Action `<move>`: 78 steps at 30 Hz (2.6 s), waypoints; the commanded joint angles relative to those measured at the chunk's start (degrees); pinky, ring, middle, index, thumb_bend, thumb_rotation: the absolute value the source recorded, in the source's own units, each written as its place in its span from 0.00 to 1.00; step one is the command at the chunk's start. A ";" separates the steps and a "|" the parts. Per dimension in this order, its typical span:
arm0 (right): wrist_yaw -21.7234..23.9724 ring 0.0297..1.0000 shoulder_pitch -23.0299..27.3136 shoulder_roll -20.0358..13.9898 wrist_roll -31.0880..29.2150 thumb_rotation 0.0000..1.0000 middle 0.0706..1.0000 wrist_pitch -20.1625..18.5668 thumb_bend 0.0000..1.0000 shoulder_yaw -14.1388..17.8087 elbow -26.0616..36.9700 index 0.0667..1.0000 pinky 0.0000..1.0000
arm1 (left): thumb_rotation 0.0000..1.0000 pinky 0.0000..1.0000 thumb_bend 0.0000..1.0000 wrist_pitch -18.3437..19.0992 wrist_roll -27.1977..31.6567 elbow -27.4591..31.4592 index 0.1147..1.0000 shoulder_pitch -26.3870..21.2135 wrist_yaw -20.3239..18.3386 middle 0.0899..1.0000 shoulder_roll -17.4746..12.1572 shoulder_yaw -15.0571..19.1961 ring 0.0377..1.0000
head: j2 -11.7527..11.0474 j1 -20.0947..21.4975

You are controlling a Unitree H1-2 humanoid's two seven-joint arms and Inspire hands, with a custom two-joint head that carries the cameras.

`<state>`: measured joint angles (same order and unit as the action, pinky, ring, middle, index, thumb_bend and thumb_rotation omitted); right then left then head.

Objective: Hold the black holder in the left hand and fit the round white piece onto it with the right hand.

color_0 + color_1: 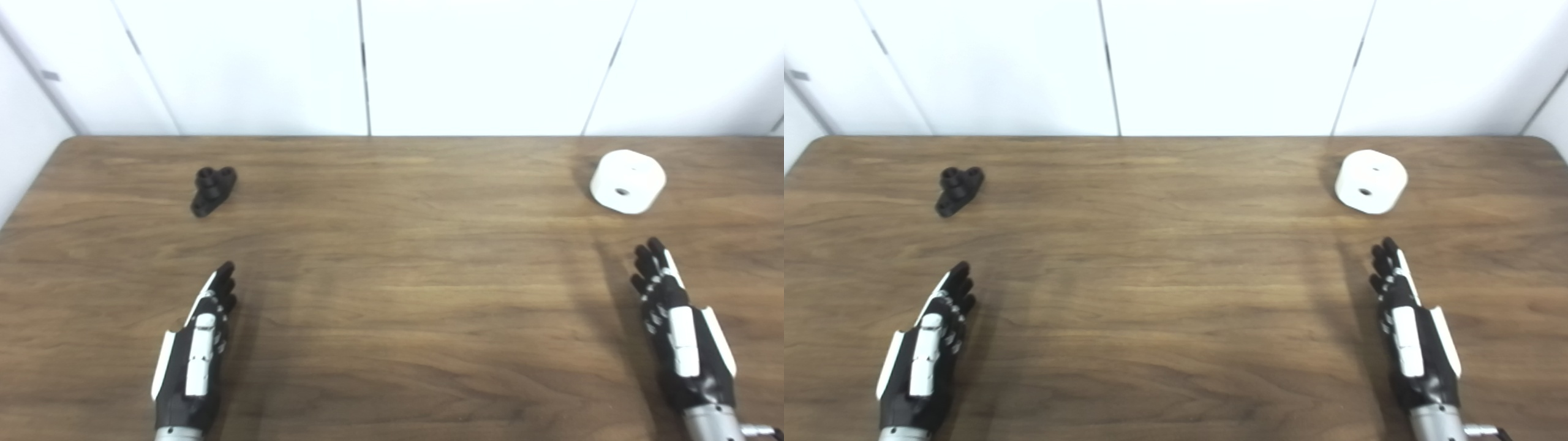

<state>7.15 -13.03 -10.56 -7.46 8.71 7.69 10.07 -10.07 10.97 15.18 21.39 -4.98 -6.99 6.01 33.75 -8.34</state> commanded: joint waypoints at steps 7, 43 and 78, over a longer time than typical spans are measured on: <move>1.48 1.00 -0.51 -1.37 -2.36 1.00 1.00 2.40 0.56 0.43 -6.19 1.00 1.00 | 0.93 1.00 0.24 -3.09 -2.32 -2.02 0.92 -0.20 1.35 0.97 2.96 -1.45 1.00 | -2.63 -4.46; 3.62 1.00 0.35 -2.73 -3.01 1.00 0.98 4.46 0.64 1.22 -9.76 1.00 1.00 | 0.68 0.94 0.34 -3.43 -16.64 -3.79 0.90 -0.16 8.67 0.95 4.05 -3.80 0.97 | -5.93 -9.19; 2.40 1.00 -0.81 -1.54 -2.13 1.00 0.99 3.17 0.62 0.79 -7.49 1.00 1.00 | 0.34 0.88 0.81 26.60 -51.71 -2.59 0.76 -23.64 18.75 0.85 -2.48 1.69 0.89 | -4.67 -6.64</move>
<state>9.68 -10.89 -14.35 -9.19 11.55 9.72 5.78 16.43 -39.56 12.26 0.06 12.50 -8.24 7.62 29.00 -14.94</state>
